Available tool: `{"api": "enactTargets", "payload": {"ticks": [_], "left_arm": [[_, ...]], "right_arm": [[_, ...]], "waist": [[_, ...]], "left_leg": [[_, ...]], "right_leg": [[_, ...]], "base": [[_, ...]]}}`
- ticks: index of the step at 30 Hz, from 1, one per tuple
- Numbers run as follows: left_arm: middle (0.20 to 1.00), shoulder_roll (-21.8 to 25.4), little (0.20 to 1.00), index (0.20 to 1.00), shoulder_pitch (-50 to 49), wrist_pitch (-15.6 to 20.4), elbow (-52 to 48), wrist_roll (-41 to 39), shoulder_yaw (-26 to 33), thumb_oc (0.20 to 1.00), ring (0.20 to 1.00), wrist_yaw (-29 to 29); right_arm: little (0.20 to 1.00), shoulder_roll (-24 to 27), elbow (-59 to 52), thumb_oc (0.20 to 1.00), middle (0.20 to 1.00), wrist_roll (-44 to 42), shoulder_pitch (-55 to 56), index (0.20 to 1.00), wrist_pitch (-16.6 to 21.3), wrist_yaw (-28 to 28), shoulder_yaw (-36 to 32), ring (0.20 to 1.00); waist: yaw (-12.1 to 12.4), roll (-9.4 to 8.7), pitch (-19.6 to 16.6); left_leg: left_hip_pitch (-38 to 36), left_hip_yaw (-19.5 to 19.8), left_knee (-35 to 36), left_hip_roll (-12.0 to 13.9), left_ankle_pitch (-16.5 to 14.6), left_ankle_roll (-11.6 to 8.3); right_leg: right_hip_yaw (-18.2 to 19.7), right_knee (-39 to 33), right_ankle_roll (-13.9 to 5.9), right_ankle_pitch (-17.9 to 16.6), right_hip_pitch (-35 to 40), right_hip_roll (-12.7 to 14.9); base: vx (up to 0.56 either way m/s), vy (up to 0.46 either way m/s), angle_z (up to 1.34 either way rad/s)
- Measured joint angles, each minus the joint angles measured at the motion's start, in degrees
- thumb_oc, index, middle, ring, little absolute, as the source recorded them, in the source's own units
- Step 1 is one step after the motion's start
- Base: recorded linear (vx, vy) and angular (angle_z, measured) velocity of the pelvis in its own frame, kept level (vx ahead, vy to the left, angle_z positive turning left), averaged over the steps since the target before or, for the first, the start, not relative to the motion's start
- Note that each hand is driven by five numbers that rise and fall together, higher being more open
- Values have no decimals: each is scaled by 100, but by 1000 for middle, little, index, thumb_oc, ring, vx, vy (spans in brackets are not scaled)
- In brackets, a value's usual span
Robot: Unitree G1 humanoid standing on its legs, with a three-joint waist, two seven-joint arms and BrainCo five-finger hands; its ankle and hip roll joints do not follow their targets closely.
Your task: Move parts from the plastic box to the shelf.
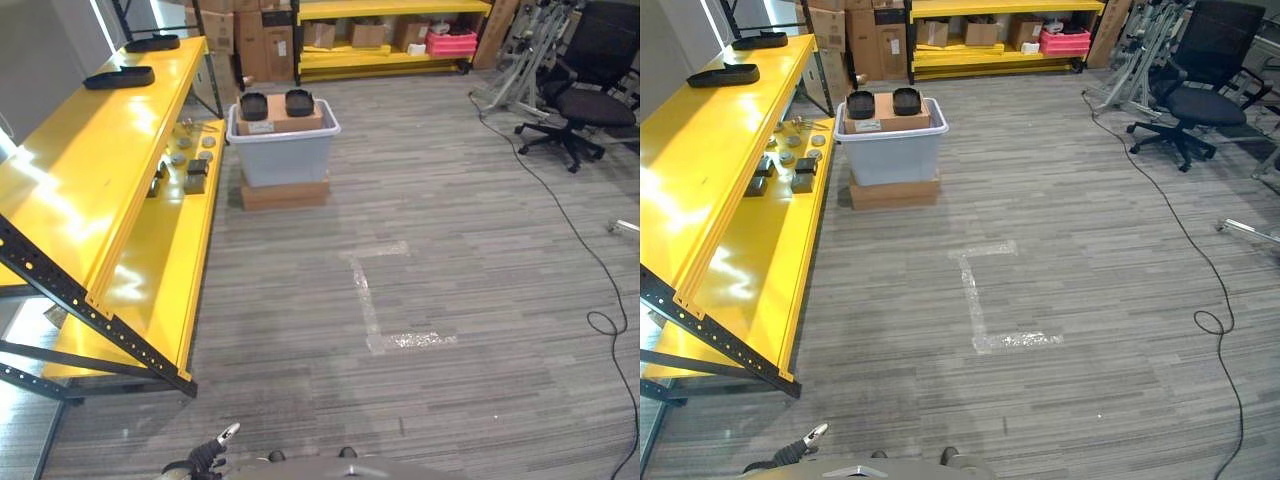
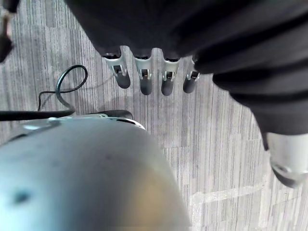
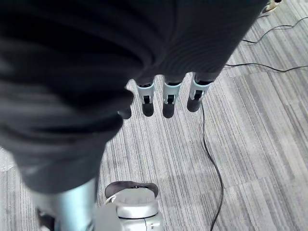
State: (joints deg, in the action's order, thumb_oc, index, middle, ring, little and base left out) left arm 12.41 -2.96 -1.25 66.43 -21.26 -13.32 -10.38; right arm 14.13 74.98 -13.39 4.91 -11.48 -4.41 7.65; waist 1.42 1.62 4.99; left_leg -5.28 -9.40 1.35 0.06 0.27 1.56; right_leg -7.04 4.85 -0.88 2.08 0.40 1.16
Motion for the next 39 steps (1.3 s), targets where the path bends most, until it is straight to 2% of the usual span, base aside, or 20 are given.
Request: {"api": "enactTargets", "payload": {"ticks": [8, 12, 19, 23, 39], "left_arm": [[1000, -5, 1000, 1000, -24, 3, 68, 12, -2, 1000, 1000, 68], [1000, -14, 1000, 1000, -23, -30, 178, 13, -2, 1000, 1000, 471], [1000, -23, 1000, 1000, -94, -110, 220, 87, -15, 1000, 1000, 757], [1000, -29, 1000, 1000, -119, -261, 230, 125, -16, 1000, 1000, 777], [1000, -41, 1000, 1000, -119, -467, 399, 135, -17, 1000, 1000, 949]], "right_arm": [[1000, 4, 175, 1000, 1000, -34, -78, 1000, 7, 1, -143, 1000], [1000, 4, 258, 1000, 1000, -37, -105, 1000, 15, 9, -160, 1000], [1000, 5, 310, 1000, 1000, -38, -94, 1000, 60, 17, -158, 1000], [1000, 7, 331, 1000, 1000, -42, -100, 1000, 56, 17, -158, 1000], [1000, 5, 481, 1000, 1000, -94, -71, 1000, 101, 21, -156, 1000]], "waist": [[37, 108, -74], [69, 135, -130], [83, 132, -153], [114, 130, -155], [145, 104, -282]], "left_leg": [[-96, 18, 10, 0, -11, -2], [-106, 37, 3, -1, -12, -3], [-165, 138, -1, -2, -16, -11], [-169, 148, -4, -1, -17, -17], [-171, 157, -12, -3, -17, -24]], "right_leg": [[-16, -63, 5, -15, 131, -4], [-29, -67, 4, -16, 155, -4], [-126, -110, 14, -17, 274, -4], [-131, -88, 16, -16, 274, -4], [-129, -84, 12, -19, 277, -3]], "base": [[13, 5, 1], [35, 5, 2], [24, 0, 7], [0, 0, 0], [0, 0, 0]]}}
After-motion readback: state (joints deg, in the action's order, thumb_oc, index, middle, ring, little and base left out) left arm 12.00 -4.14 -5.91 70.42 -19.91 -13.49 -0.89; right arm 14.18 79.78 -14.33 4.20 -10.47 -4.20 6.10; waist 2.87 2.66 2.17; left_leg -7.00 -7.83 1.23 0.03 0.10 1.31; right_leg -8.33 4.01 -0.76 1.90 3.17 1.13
